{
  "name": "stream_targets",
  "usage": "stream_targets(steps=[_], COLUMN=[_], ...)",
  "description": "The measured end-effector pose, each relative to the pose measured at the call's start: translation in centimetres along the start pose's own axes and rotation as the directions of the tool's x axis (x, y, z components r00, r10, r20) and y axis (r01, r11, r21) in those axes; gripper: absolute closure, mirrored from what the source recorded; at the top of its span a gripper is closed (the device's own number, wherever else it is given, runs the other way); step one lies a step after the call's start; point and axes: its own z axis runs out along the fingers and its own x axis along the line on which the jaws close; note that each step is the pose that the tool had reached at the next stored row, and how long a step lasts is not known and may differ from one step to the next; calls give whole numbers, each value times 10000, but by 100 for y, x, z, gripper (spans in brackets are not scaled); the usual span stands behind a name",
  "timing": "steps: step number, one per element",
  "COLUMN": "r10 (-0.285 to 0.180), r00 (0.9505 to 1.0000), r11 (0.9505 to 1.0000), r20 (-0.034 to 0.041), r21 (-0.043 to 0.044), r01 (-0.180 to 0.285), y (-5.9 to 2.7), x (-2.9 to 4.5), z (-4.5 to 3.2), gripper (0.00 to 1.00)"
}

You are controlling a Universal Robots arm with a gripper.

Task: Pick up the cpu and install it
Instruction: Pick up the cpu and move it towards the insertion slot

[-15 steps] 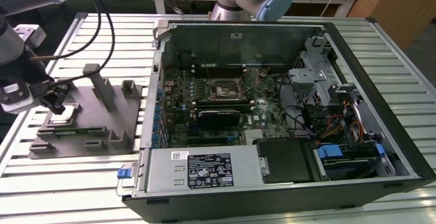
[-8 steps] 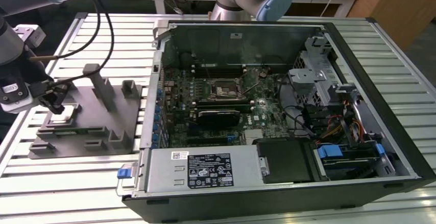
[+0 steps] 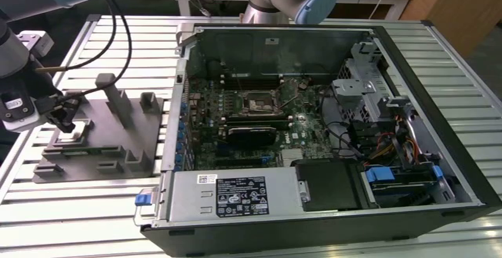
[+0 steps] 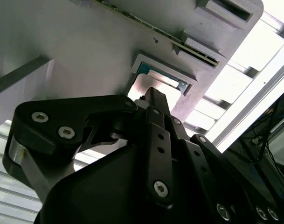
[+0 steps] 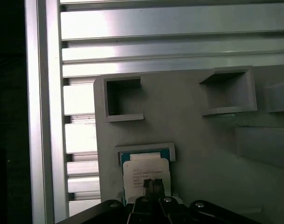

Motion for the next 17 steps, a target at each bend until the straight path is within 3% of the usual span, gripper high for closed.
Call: stream_targets(steps=[7,9,11,12,14,17], r10=[0,0,0,0,0,0], r00=[10000,10000,10000,10000,10000,10000], r11=[10000,10000,10000,10000,10000,10000], r20=[0,0,0,1,0,0], r21=[0,0,-1,0,0,0], r01=[0,0,0,0,0,0], y=[0,0,0,0,0,0], x=[0,0,0,0,0,0], z=[3,3,4,5,5,6], gripper=[89,84,71,71,59,53])
